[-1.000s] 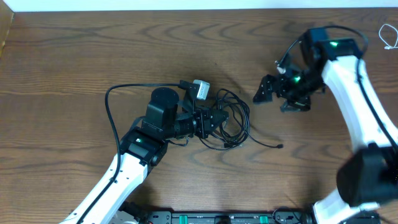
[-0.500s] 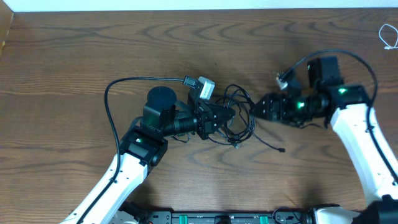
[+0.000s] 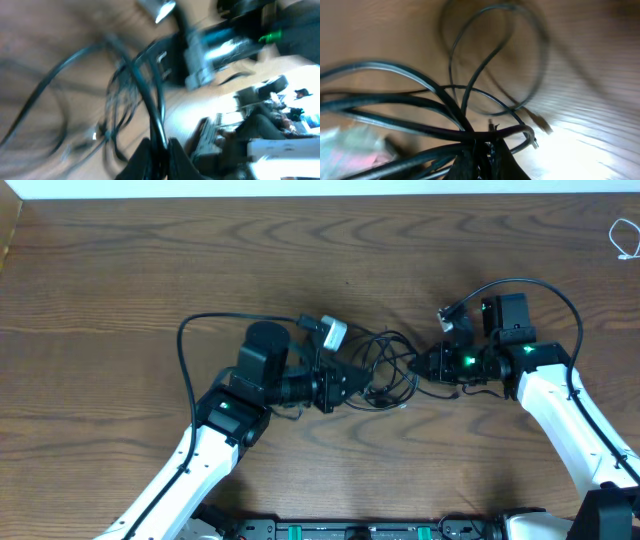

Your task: Untangle cables

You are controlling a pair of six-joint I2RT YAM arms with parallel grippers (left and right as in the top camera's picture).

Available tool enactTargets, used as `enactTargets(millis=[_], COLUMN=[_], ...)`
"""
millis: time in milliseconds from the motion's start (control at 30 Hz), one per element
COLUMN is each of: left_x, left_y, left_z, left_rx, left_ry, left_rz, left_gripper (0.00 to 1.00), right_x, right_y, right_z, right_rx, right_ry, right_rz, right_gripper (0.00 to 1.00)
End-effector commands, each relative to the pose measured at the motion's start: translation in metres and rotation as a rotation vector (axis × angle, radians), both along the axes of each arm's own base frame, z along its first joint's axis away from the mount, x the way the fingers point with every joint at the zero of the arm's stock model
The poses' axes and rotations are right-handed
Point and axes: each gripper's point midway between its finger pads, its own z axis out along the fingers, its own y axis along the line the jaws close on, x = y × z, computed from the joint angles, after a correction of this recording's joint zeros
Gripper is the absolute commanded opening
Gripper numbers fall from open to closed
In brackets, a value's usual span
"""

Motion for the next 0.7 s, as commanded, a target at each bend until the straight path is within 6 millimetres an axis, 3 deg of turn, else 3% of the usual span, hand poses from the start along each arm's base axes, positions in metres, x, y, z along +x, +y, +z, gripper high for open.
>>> enactTargets(millis=[0,133,233,267,300,367,467,567,667], left_x=[-0.003,-0.002,0.008,0.011,0.015,0.024,0.032,0.033,0.030], left_y=[0.018,0.069,0.103,0.106,0.104,0.099,0.095,0.093,0.087], left_z=[-0.029,-0.084,-0.100,-0.099,-0.097,-0.090,-0.083,-0.081,-0.080], left_rx=[0.148,0.460,0.598,0.592,0.566,0.515,0.473,0.463,0.441], left_ry=[0.048,0.158,0.207,0.224,0.234,0.224,0.199,0.198,0.211], left_rz=[0.054,0.259,0.464,0.508,0.538,0.570,0.584,0.583,0.554], left_gripper=[0.08,0.08,0.08,0.09,0.24,0.39,0.65,0.77,0.78], right_x=[0.026,0.033,0.031,0.029,0.025,0.015,-0.006,-0.019,-0.001], right_y=[-0.084,-0.104,-0.091,-0.080,-0.063,-0.033,0.008,0.026,0.017], right_z=[-0.020,-0.003,0.013,0.018,0.026,0.041,0.083,0.120,0.107], right_rx=[-0.346,-0.334,-0.246,-0.202,-0.132,0.003,0.275,0.466,0.363], right_ry=[0.012,-0.033,-0.070,-0.086,-0.106,-0.144,-0.268,-0.415,-0.394], right_rz=[-0.376,-0.460,-0.404,-0.350,-0.264,-0.108,0.159,0.334,0.238], right_gripper=[0.01,0.01,0.01,0.01,0.01,0.01,0.01,0.01,0.01])
